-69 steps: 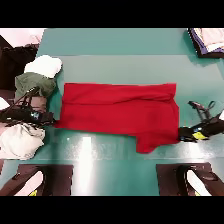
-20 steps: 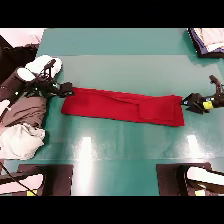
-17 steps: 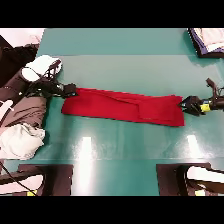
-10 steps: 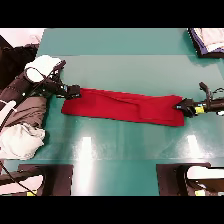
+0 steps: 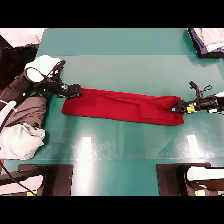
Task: Fold the shirts.
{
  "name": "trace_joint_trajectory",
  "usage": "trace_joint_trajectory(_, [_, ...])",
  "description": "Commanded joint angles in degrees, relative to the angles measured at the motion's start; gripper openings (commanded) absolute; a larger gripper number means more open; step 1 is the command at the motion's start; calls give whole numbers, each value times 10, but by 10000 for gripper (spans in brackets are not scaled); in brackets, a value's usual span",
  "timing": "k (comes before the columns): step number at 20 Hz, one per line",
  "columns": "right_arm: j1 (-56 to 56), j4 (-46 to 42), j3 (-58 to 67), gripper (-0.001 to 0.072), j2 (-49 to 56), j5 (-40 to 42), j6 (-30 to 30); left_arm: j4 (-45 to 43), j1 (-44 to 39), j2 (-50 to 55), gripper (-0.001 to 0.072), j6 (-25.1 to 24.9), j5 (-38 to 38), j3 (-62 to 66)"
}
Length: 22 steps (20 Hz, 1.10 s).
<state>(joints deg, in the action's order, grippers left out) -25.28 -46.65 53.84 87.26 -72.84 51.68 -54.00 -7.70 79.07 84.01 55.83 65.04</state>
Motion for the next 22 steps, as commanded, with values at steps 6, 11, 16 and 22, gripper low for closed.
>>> trace_joint_trajectory(6, [58, 5, 109, 13, -92, -76, 143, 32, -123, 116, 25, -20, -14, 159])
trace_joint_trajectory(11, [164, 5, 264, 13, -106, -113, 254, 32, -210, 258, 25, -19, -3, 262])
trace_joint_trajectory(16, [278, 4, 410, 13, -56, -159, 311, 46, -226, 330, 26, 3, -3, 295])
trace_joint_trajectory(22, [379, 4, 544, 13, 24, -164, 334, 40, -226, 332, 26, 0, -19, 303])
